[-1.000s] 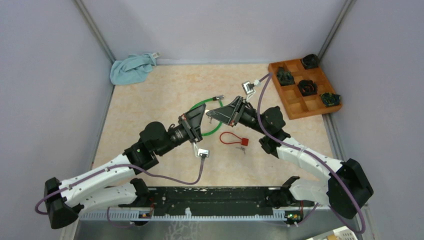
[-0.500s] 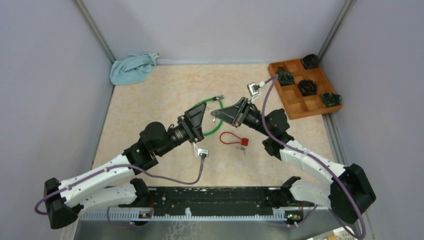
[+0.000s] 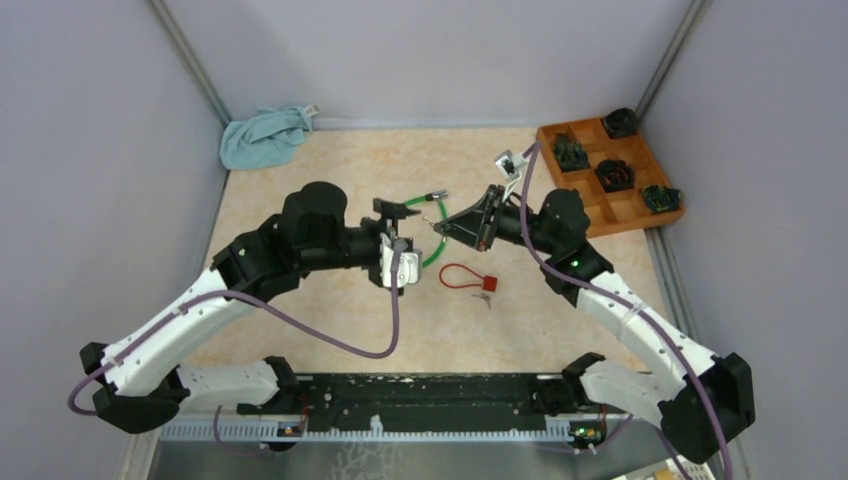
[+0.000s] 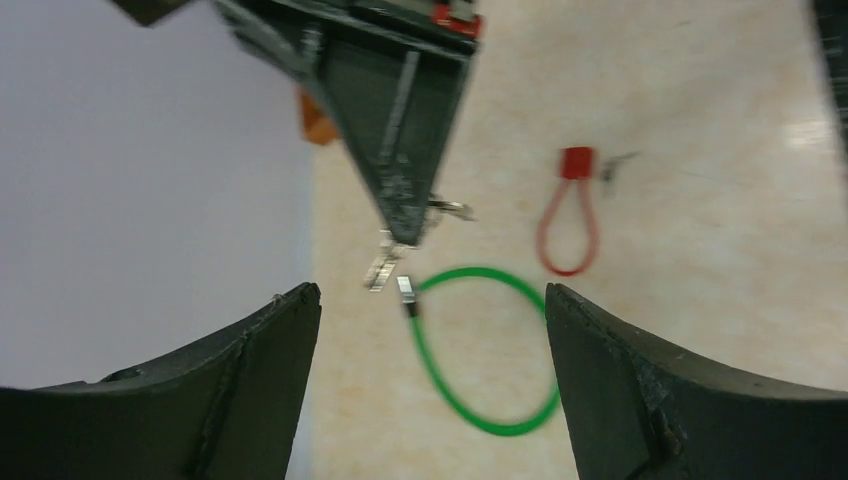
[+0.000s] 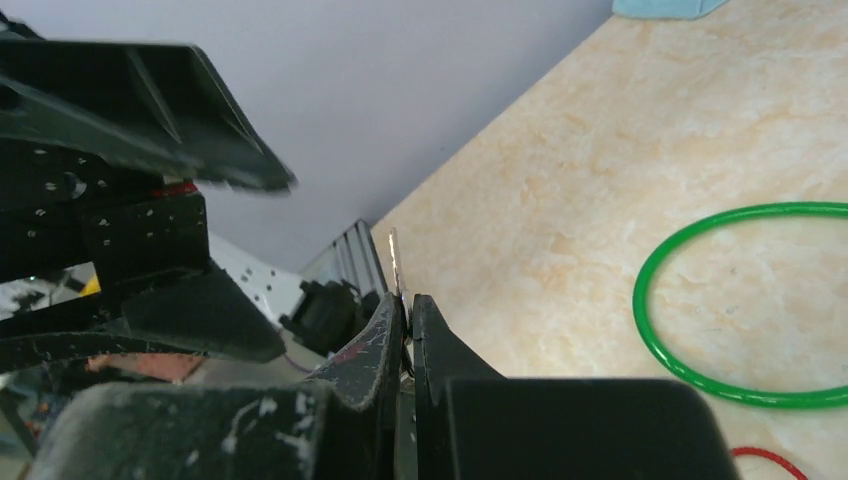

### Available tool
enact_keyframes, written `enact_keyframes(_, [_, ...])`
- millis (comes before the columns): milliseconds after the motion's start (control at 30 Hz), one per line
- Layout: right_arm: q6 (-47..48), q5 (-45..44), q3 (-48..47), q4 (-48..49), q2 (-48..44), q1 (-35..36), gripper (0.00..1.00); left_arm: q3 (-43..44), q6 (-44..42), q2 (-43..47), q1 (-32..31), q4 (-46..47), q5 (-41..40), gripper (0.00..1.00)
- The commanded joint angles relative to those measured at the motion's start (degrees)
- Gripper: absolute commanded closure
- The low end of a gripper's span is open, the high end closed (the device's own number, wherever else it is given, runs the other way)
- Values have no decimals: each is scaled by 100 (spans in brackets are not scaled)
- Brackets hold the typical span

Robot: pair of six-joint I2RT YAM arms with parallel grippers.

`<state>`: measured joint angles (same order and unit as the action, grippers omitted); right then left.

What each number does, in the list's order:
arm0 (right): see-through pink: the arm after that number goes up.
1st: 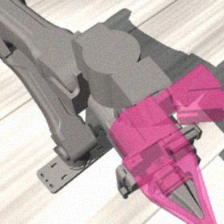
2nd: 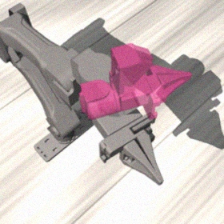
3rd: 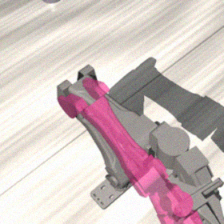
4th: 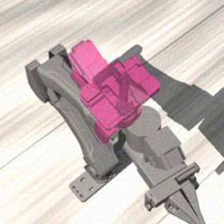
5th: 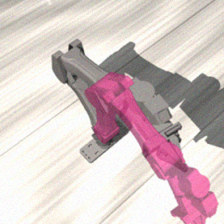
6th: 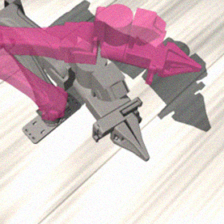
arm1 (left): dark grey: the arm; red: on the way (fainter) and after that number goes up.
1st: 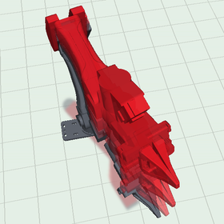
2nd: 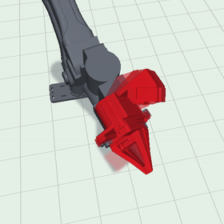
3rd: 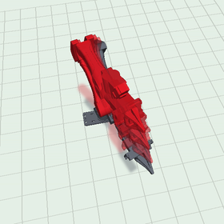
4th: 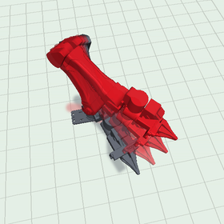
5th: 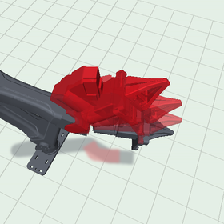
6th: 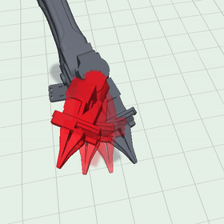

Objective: Unlock with the key

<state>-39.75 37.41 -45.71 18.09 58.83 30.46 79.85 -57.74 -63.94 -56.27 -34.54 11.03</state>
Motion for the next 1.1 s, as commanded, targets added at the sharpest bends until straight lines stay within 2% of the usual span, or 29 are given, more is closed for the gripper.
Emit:
enact_keyframes(0, [1032, 676, -270, -429, -178, -23, 100, -161, 2249, 65, 157, -1378, 1623, 16])
enact_keyframes(133, [1357, 1026, -363, -754, -245, -25, 100, -176, 3056, 12, 545, -1207, 2395, 27])
enact_keyframes(233, [1694, 1220, -464, -1216, -303, -22, 100, -202, 3566, -82, 1006, -1083, 3031, 30])
enact_keyframes(367, [2007, 1309, -502, -1705, -403, -22, 100, -340, 3710, -96, 1633, -690, 3286, 32])
enact_keyframes(500, [1987, 1414, -536, -1690, -370, 39, 100, -400, 4040, -207, 1764, -407, 3508, 32])
enact_keyframes(700, [2010, 1432, -717, -1695, -153, 269, 100, -311, 4394, -513, 1943, -370, 4709, 38])
enact_keyframes(967, [1909, 1333, -718, -1353, -17, 523, 100, -453, 4623, -681, 2066, -168, 4655, 42])
enact_keyframes(1067, [1905, 1280, -760, -1325, 65, 618, 100, -494, 4746, -734, 2075, -53, 4680, 47])
